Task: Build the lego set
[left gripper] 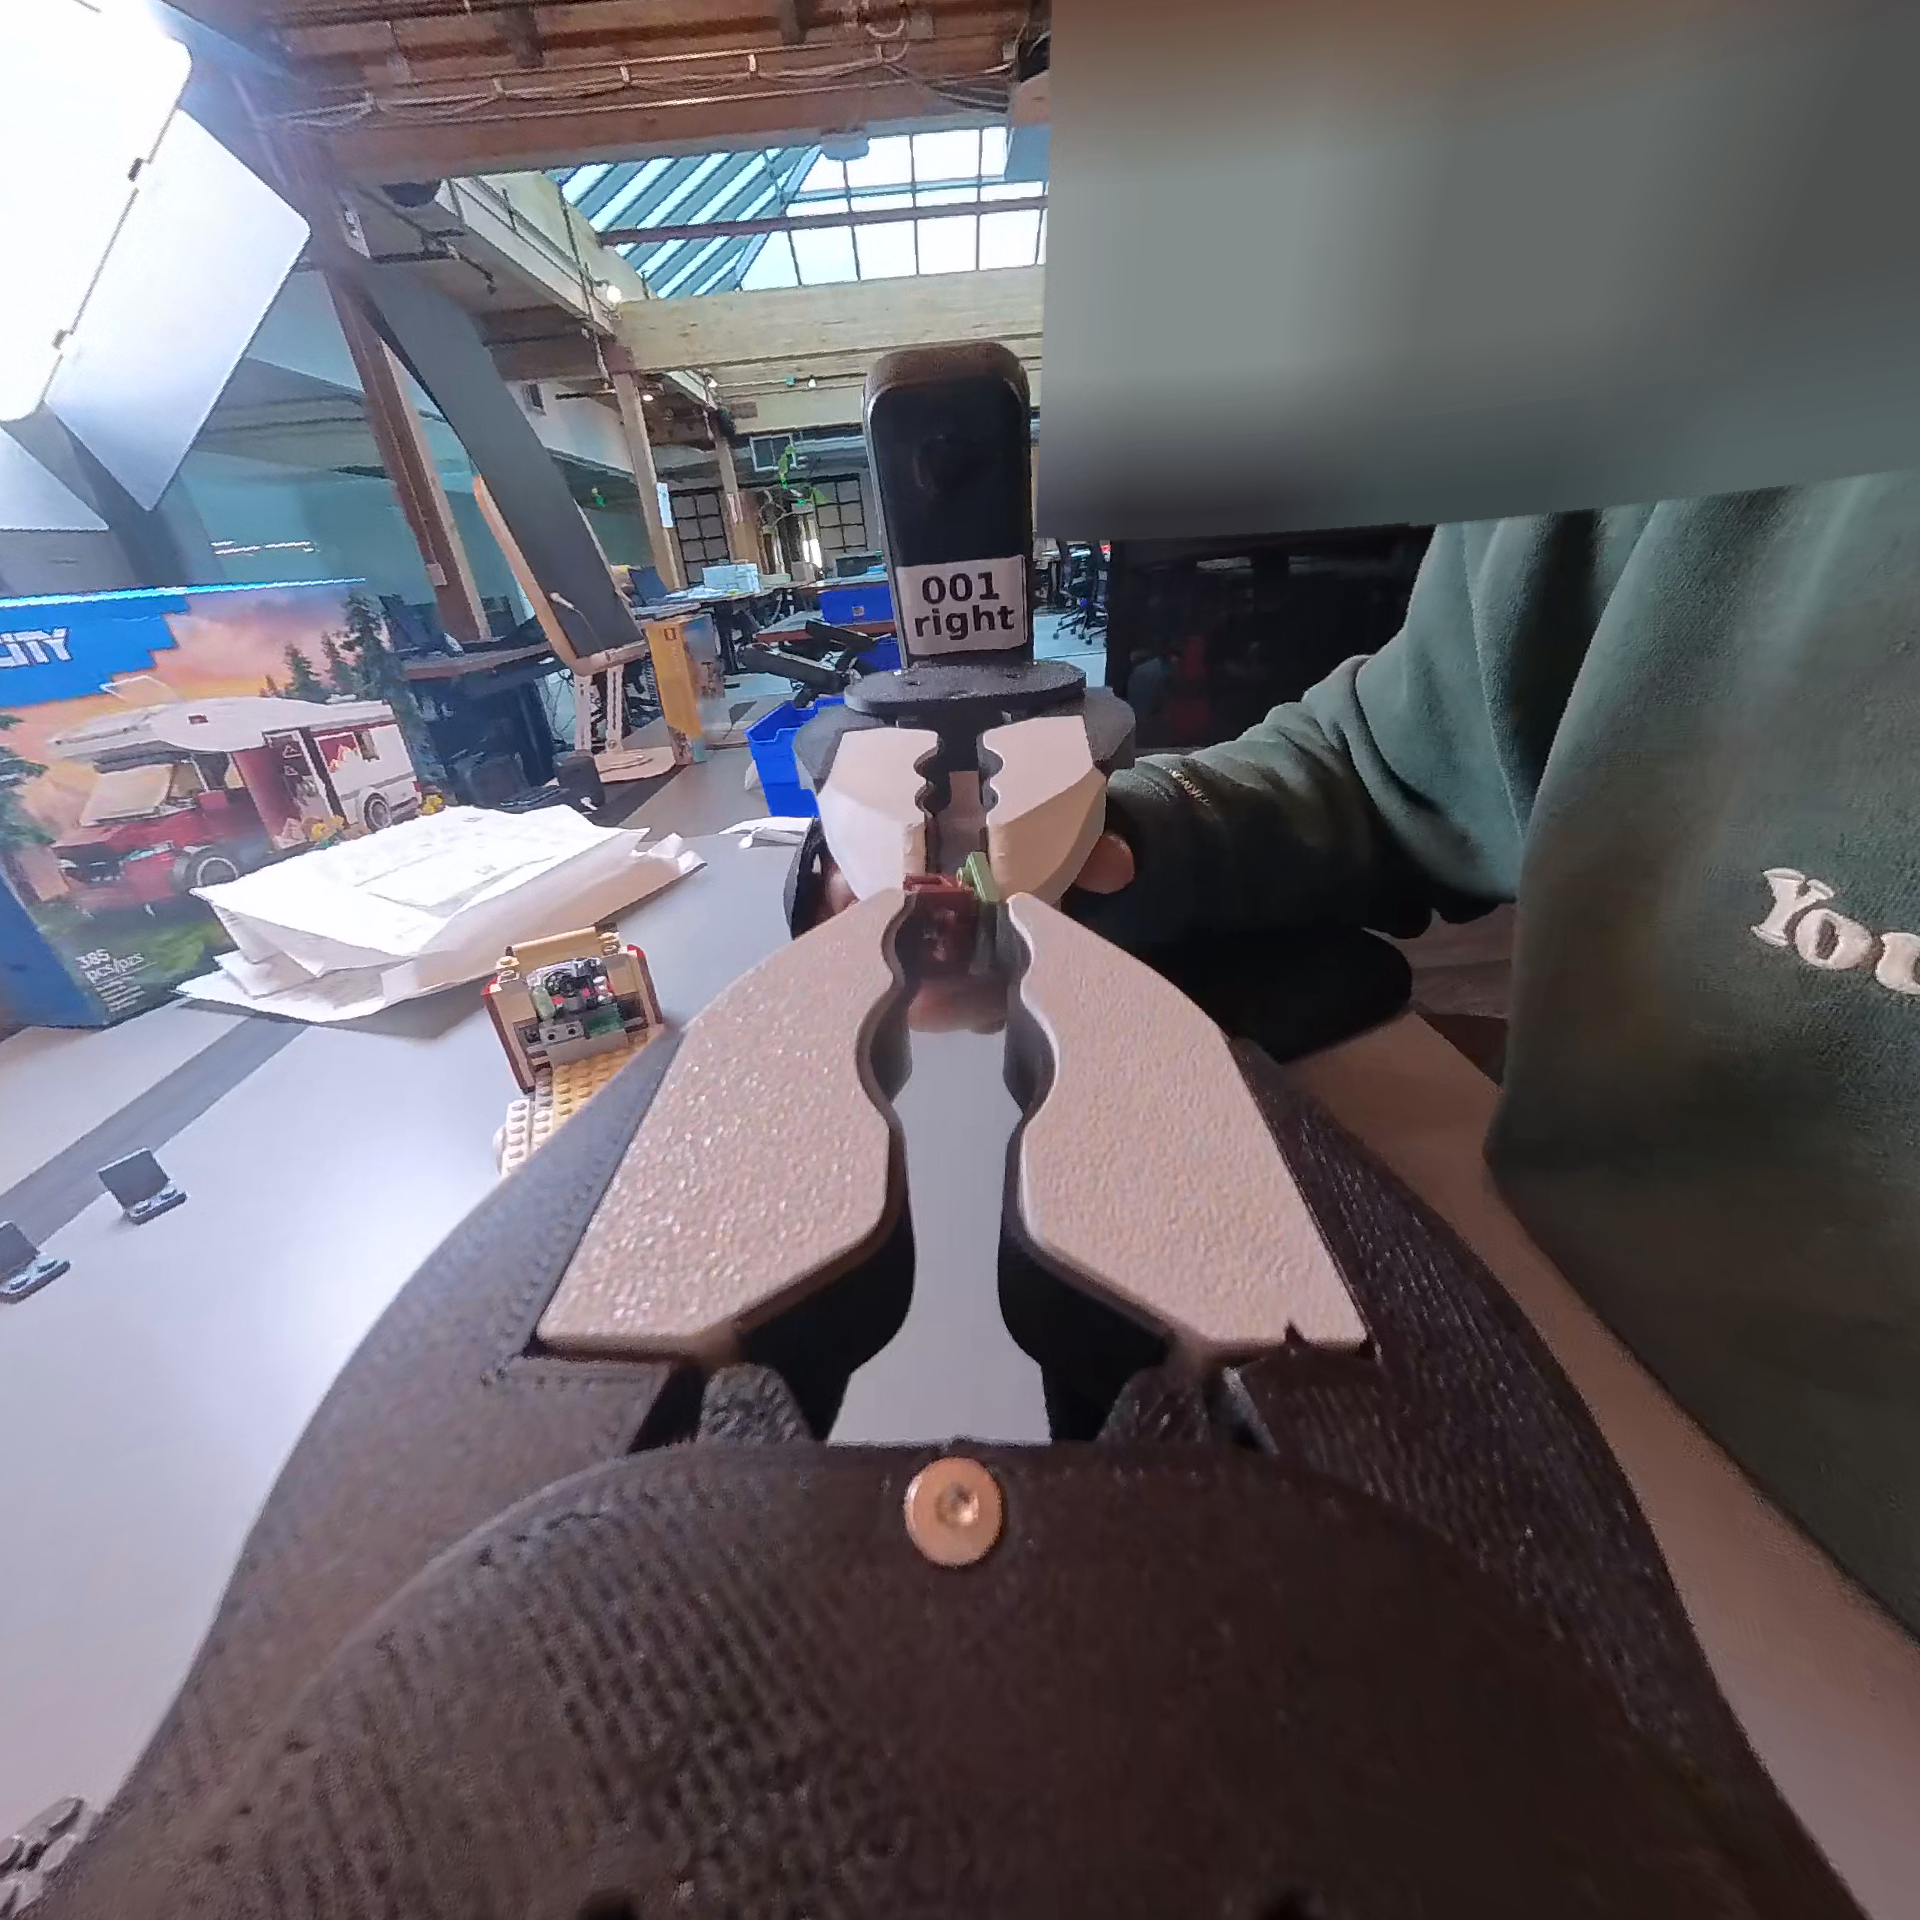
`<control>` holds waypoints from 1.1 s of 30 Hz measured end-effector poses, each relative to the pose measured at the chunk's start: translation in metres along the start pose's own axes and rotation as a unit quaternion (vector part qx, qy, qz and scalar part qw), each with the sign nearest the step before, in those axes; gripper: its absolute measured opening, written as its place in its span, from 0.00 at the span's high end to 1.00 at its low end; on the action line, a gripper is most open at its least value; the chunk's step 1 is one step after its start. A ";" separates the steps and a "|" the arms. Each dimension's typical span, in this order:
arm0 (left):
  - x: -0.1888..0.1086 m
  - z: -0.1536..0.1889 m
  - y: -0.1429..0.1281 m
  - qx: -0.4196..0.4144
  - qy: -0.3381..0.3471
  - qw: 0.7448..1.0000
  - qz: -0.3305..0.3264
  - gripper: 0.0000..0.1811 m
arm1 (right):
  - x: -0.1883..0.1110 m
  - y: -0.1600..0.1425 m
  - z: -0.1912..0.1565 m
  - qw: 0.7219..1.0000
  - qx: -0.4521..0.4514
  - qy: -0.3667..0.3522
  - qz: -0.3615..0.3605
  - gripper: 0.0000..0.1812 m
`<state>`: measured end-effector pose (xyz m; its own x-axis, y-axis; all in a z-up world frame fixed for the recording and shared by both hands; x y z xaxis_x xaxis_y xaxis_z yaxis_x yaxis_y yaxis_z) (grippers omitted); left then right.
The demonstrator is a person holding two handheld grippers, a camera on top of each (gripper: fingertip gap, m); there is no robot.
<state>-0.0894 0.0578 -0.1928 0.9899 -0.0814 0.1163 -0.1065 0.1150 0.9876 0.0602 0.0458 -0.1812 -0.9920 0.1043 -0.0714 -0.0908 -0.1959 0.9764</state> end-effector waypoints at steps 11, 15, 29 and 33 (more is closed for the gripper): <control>-0.001 0.002 0.001 -0.038 -0.029 0.998 0.049 0.94 | 0.001 -0.005 0.004 0.990 0.105 0.042 0.081 0.93; -0.002 0.002 0.001 -0.050 -0.035 0.996 0.061 0.94 | 0.001 -0.007 0.006 0.980 0.153 0.069 0.104 0.91; -0.004 0.002 0.003 0.012 -0.004 0.999 0.045 0.94 | -0.002 -0.008 0.013 0.947 0.266 0.115 0.139 0.92; -0.003 0.002 0.003 0.009 -0.002 0.999 0.043 0.94 | -0.003 -0.007 0.012 0.960 0.233 0.102 0.116 0.92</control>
<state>-0.0930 0.0560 -0.1901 0.9765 -0.0760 0.2019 -0.1937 0.1038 0.9756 0.0651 0.0586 -0.1856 -0.9815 -0.0915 0.1679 0.1376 0.2723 0.9523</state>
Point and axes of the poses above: each gripper's, where its closed fingertips meet, x out along the fingers, y out of its top, z = x × y across the jaws, the point moved 8 cm from there along -x, back along the fingers, and after that the axes turned 11 degrees about -x, right-handed, at the moved point
